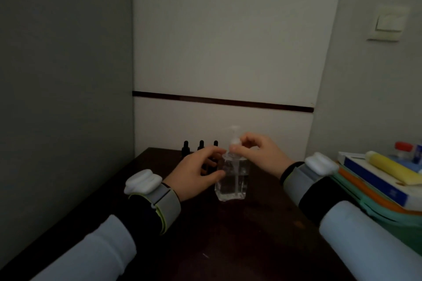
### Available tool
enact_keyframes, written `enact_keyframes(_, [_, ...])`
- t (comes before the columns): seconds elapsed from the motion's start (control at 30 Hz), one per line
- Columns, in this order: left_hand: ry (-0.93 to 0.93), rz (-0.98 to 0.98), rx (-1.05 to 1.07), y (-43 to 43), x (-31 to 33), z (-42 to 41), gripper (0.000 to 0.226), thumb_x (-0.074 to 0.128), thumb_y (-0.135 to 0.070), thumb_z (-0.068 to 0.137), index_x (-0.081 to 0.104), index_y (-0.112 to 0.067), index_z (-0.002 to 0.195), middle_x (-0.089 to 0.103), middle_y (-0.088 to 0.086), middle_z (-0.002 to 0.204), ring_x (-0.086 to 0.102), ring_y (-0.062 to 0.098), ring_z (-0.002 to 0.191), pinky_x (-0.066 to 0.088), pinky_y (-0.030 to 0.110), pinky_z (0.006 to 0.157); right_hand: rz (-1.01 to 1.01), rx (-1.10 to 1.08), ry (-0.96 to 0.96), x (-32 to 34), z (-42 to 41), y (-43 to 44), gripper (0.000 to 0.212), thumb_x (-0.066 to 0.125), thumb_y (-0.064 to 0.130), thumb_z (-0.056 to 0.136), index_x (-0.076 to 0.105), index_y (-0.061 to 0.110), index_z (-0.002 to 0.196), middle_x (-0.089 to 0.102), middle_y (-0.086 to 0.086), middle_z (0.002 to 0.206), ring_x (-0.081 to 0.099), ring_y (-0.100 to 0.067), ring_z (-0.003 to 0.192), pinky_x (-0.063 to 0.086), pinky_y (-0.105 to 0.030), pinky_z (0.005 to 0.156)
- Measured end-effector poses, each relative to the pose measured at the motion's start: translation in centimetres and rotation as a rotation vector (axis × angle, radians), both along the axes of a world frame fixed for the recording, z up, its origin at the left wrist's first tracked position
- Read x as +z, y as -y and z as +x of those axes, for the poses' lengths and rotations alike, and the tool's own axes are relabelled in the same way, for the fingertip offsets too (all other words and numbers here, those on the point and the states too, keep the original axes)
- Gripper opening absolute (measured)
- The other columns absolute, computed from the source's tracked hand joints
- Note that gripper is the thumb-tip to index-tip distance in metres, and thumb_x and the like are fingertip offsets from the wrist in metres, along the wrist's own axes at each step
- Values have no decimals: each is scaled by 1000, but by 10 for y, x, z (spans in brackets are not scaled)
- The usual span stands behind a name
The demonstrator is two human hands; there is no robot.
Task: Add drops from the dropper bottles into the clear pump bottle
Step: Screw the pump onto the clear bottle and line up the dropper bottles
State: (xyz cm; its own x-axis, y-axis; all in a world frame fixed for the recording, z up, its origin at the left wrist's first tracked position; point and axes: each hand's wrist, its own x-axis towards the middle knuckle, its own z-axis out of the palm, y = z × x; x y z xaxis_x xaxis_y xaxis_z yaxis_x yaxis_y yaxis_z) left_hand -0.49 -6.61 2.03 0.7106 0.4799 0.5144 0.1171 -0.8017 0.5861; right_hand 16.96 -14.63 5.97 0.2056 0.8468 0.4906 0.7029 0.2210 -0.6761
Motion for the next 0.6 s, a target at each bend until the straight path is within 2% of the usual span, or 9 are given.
enact_keyframes(0.1, [14,-43,-25,2,0,1,41,65,-24,87,49,-32,124,53,-20,111,54,-4,103,49,16,85,-48,-23,-12,2,0,0,22,74,27,78,56,14,79,55,0,77,52,-10,72,42,-20,68])
enact_keyframes(0.2, [39,-90,-41,1,-2,2,39,66,-23,86,50,-31,122,56,-13,116,59,2,102,52,24,88,-158,-5,-44,-1,2,0,45,71,41,78,56,17,114,58,5,111,55,-11,106,45,-28,93])
enact_keyframes(0.23, [44,-100,-37,1,-3,3,40,67,-22,86,51,-31,121,56,-12,116,60,3,102,53,25,88,-177,49,-132,-2,2,1,54,67,42,80,50,19,127,52,8,123,48,-10,118,39,-30,103])
enact_keyframes(0.3, [49,-114,-29,0,-4,4,40,67,-22,86,50,-32,122,54,-14,112,61,5,101,53,25,87,-165,159,-385,-4,2,4,66,63,48,76,44,26,134,46,8,136,43,-10,127,32,-34,111])
enact_keyframes(0.33, [51,-114,-30,1,-4,4,41,67,-22,86,50,-31,122,53,-16,110,61,5,100,53,24,87,-140,177,-430,-6,2,4,64,63,50,74,46,28,132,48,4,138,45,-12,127,33,-36,112])
enact_keyframes(0.4, [54,-117,-31,2,-3,4,42,67,-22,86,51,-29,124,52,-18,108,61,5,99,53,21,85,-75,132,-321,-10,0,3,43,62,35,84,52,26,125,56,-4,132,53,-12,118,41,-31,105])
enact_keyframes(0.5, [64,-130,-33,0,-3,4,42,68,-21,85,52,-27,123,53,-14,108,62,6,97,53,21,83,110,-15,-269,-5,0,4,22,69,15,82,57,24,99,67,-4,96,61,-6,84,48,-19,81])
enact_keyframes(0.53, [64,-134,-32,0,-3,3,42,69,-21,85,52,-27,123,53,-15,108,62,6,97,53,22,84,146,-40,-305,-2,0,5,22,70,18,82,55,24,97,65,-2,90,61,-6,81,47,-20,78])
enact_keyframes(0.6, [66,-135,-36,0,-3,3,42,69,-21,84,52,-28,122,53,-17,107,62,5,96,54,23,84,89,11,-412,-1,0,7,28,63,37,85,51,27,108,65,1,104,59,-9,99,46,-27,88])
